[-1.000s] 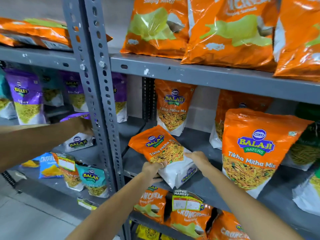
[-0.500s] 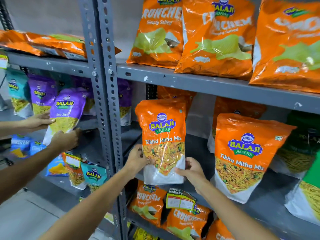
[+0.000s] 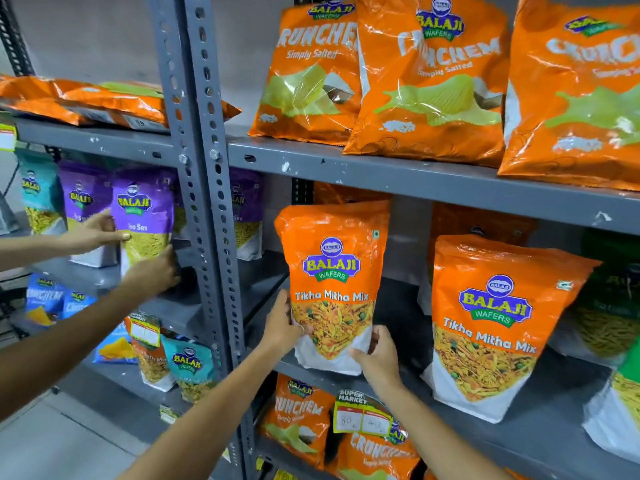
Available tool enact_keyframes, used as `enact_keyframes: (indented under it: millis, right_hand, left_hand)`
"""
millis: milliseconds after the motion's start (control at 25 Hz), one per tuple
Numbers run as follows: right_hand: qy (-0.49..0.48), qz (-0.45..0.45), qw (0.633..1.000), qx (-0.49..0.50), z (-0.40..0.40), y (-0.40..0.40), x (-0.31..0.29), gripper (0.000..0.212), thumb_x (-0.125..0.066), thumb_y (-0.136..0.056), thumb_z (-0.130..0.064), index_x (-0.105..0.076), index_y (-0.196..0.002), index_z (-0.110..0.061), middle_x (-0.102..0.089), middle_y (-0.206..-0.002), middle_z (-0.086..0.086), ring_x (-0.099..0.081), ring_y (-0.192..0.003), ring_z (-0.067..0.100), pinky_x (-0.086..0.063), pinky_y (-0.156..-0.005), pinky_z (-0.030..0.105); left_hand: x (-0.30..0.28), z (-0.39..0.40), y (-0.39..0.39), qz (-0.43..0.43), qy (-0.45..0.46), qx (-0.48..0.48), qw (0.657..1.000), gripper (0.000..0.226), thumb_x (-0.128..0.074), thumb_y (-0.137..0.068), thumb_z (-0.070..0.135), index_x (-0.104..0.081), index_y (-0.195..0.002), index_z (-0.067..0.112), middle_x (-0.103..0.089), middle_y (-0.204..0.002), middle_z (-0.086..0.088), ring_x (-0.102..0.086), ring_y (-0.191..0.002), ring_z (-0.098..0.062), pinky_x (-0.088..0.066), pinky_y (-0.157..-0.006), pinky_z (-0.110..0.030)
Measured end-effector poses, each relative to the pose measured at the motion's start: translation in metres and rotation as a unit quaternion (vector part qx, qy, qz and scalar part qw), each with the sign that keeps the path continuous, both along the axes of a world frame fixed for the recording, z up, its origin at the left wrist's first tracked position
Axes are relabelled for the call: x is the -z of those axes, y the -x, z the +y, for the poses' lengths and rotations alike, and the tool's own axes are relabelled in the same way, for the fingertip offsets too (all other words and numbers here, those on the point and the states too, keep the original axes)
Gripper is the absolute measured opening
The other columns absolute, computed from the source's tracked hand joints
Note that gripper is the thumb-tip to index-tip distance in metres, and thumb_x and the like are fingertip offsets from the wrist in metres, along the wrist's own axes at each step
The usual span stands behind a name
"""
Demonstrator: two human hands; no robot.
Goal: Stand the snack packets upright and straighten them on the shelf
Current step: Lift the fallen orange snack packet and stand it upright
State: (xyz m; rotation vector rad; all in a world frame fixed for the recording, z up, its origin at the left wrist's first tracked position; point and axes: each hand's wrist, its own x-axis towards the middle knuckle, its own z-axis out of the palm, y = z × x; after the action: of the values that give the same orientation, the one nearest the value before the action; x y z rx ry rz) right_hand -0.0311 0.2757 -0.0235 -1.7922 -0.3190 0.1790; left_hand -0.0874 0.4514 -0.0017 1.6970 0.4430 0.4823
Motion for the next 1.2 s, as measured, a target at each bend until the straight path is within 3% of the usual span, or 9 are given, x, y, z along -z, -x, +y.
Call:
enact_keyframes:
  millis: [120,360,520,680,760,840,960,1080,1200]
  right_hand:
    - [0.022,-0.022,0.999,0.007,0.009,-0.003,0.021,0.033,-0.07,-0.072,-0.003,-0.044,-0.091,-0.013,-0.055,-0.095,0.009,-0.053,-0.084,0.019,-0.039,-0.059,0.021]
    - [0.018,-0.043,0.999,-0.02,0.038,-0.027,0.029,0.039,-0.075,-0.073,-0.012,-0.041,-0.092,-0.015,-0.053,-0.087,-0.007,-0.053,-0.084,0.012,-0.041,-0.055,0.009]
    - [-0.005,-0.055,0.998,-0.017,0.052,-0.04,0.029,0.071,-0.069,-0.051,-0.063,-0.041,-0.092,-0.013,-0.056,-0.089,-0.001,-0.057,-0.084,0.015,-0.041,-0.058,0.014]
    - [-0.001,-0.056,0.998,0.01,0.057,-0.04,0.038,0.04,-0.07,-0.067,-0.028,-0.042,-0.092,-0.015,-0.06,-0.099,0.012,-0.06,-0.092,0.026,-0.051,-0.067,0.029]
    - [0.0,-0.047,0.999,0.004,0.055,-0.037,0.041,0.034,-0.068,-0.074,-0.007,-0.046,-0.1,-0.015,-0.06,-0.109,0.014,-0.058,-0.104,0.028,-0.053,-0.082,0.042]
    - [-0.009,-0.05,0.998,0.036,0.044,-0.03,0.045,0.042,-0.066,-0.077,0.002,-0.05,-0.114,-0.011,-0.058,-0.12,0.01,-0.055,-0.112,0.022,-0.049,-0.094,0.04]
    - [-0.001,-0.129,0.979,0.155,0.012,-0.018,0.045,0.03,-0.064,-0.081,-0.001,-0.058,-0.109,-0.01,-0.063,-0.109,0.008,-0.06,-0.097,0.019,-0.048,-0.08,0.027]
    - [-0.026,-0.191,0.956,0.22,-0.028,-0.014,0.034,0.015,-0.062,-0.082,-0.002,-0.064,-0.096,-0.008,-0.067,-0.088,0.007,-0.063,-0.078,0.023,-0.046,-0.064,0.016]
    - [-0.014,-0.231,0.935,0.267,-0.071,-0.012,0.021,0.008,-0.065,-0.08,-0.004,-0.066,-0.088,-0.008,-0.067,-0.075,0.005,-0.061,-0.067,0.023,-0.05,-0.061,0.031]
  left_hand:
    - [0.02,0.012,-0.006,-0.01,-0.048,0.026,0.998,0.049,-0.065,-0.078,-0.004,-0.043,-0.109,0.025,-0.06,-0.107,0.005,-0.055,-0.111,-0.019,-0.049,-0.093,-0.043]
    - [0.044,0.039,-0.031,0.022,-0.028,-0.007,0.999,0.029,-0.056,-0.088,0.009,-0.051,-0.117,0.006,-0.063,-0.115,-0.013,-0.057,-0.11,-0.03,-0.045,-0.099,-0.053]
    - [0.047,0.048,-0.051,0.041,0.003,-0.003,0.999,0.038,-0.051,-0.091,0.014,-0.045,-0.128,0.011,-0.056,-0.128,-0.009,-0.053,-0.115,-0.024,-0.044,-0.098,-0.039]
    - [0.054,0.051,-0.052,0.071,0.03,0.004,0.997,0.034,-0.049,-0.092,0.02,-0.047,-0.125,0.013,-0.059,-0.124,-0.009,-0.057,-0.103,-0.016,-0.044,-0.08,-0.025]
    - [0.058,0.046,-0.045,0.081,0.021,-0.02,0.996,0.038,-0.051,-0.091,0.019,-0.045,-0.128,0.008,-0.057,-0.127,-0.012,-0.055,-0.111,-0.024,-0.045,-0.088,-0.034]
    - [0.064,0.031,-0.032,0.056,0.019,-0.075,0.995,0.05,-0.059,-0.087,0.015,-0.039,-0.131,0.001,-0.054,-0.126,-0.011,-0.051,-0.118,-0.026,-0.045,-0.097,-0.039]
    - [0.066,-0.002,-0.013,0.011,-0.07,-0.166,0.984,0.026,-0.071,-0.077,0.014,-0.05,-0.09,0.004,-0.055,-0.083,-0.005,-0.056,-0.085,-0.029,-0.042,-0.069,-0.017]
    - [0.06,-0.032,-0.01,0.007,-0.096,-0.148,0.984,0.025,-0.07,-0.078,0.021,-0.048,-0.066,0.02,-0.056,-0.069,-0.012,-0.053,-0.068,-0.023,-0.036,-0.057,-0.024]
    - [0.05,-0.064,-0.021,0.048,-0.078,-0.088,0.992,0.03,-0.069,-0.079,0.021,-0.047,-0.059,0.024,-0.056,-0.058,-0.003,-0.051,-0.058,-0.015,-0.04,-0.055,-0.025]
